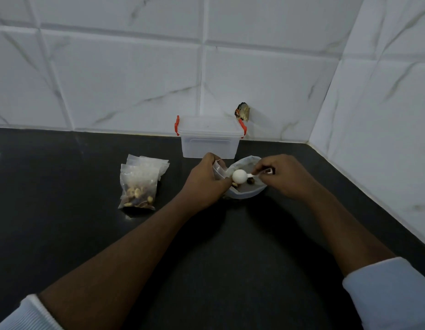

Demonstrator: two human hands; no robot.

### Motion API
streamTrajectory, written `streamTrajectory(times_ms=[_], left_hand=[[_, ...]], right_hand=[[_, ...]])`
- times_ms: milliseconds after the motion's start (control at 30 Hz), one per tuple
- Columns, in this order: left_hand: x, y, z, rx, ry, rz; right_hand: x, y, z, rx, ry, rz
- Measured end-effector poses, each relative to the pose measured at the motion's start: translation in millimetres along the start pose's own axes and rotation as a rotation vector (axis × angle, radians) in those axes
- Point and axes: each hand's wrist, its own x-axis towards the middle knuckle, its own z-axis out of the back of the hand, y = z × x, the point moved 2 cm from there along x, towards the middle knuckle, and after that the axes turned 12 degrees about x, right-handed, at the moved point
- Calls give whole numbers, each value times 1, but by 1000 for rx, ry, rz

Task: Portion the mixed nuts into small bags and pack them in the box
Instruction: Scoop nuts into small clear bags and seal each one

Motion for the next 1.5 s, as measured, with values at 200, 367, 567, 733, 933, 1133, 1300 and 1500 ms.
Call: streamTrajectory(times_ms=[200, 367, 567, 733, 933, 1133, 1300, 1500], left_hand=[[0, 1, 0, -4, -6, 3], [-1, 1, 0, -1, 0, -6], [-1, 0, 0, -10, -5, -15], [-2, -1, 0, -18, 17, -1], [-1, -1, 0, -23, 19, 5], [1, 0, 0, -10, 13, 24], [0, -1, 0, -25, 18, 21], [-1, 2, -1, -24, -47, -29]], right_hand=[[4, -4, 7, -112, -134, -14], [3, -9, 8, -129, -83, -75], [2, 5, -1, 59, -115, -96], [2, 4, -17, 561, -181, -348], [0, -1, -17, 1009, -235, -590], [0, -4, 1, 1039, -276, -496], [1, 10, 1, 1166, -141, -285], [-1, 22, -16, 751, 34, -61]])
